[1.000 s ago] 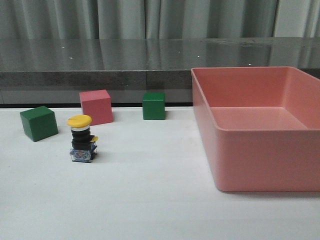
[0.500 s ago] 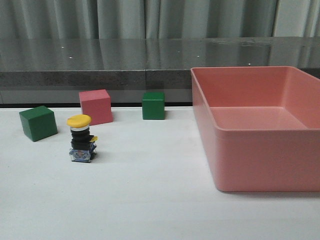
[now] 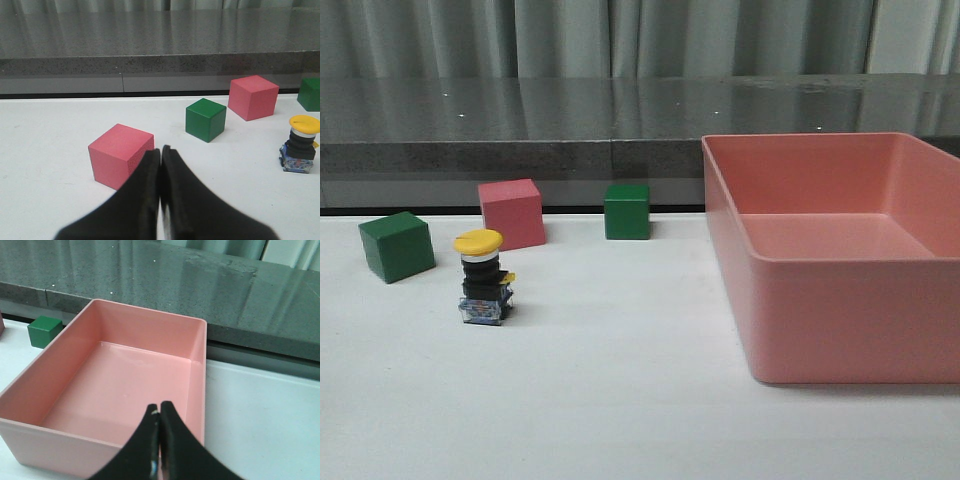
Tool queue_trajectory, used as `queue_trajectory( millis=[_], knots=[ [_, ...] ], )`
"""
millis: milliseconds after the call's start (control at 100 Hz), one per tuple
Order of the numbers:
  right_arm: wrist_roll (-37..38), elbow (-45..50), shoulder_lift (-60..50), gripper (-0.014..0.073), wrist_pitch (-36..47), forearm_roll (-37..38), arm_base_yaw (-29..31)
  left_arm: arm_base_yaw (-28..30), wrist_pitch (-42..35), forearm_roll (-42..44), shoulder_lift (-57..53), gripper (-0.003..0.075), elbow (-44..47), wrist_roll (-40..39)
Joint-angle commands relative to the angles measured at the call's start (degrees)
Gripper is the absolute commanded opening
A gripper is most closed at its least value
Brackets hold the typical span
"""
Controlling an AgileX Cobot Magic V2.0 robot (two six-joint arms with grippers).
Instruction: Place and stand button with both arms
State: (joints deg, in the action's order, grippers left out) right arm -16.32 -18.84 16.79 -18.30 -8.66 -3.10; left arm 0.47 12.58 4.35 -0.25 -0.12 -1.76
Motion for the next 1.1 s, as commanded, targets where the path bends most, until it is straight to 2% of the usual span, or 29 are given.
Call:
queue_trajectory(
  millis=[0,140,400,520,1090],
  knots=[
    [0.08,-0.85,0.33,-0.0076,4.27,-0.36,0.44,0.10,-4.18,0.11,-1.83,-0.0020,2.71,-0.66],
    [0.49,2.17,-2.90,-0.0076,6.37,0.33,0.44,0.10,-4.18,0.11,-1.83,-0.0020,2.71,-0.66],
    [10.98,15.29,-15.69,-0.0076,15.39,4.32,0.44,0.10,-4.18,0.11,-1.83,-0.0020,2.71,-0.66],
    [13.31,19.66,-18.60,-0.0076,19.46,5.58,0.44,0.10,-4.18,0.11,-1.83,-0.0020,2.71,-0.66],
    [13.31,19.57,-18.57,-0.0076,18.69,5.68,0.44,0.10,-4.18,0.11,-1.83,-0.0019,2.71,-0.66]
  ],
)
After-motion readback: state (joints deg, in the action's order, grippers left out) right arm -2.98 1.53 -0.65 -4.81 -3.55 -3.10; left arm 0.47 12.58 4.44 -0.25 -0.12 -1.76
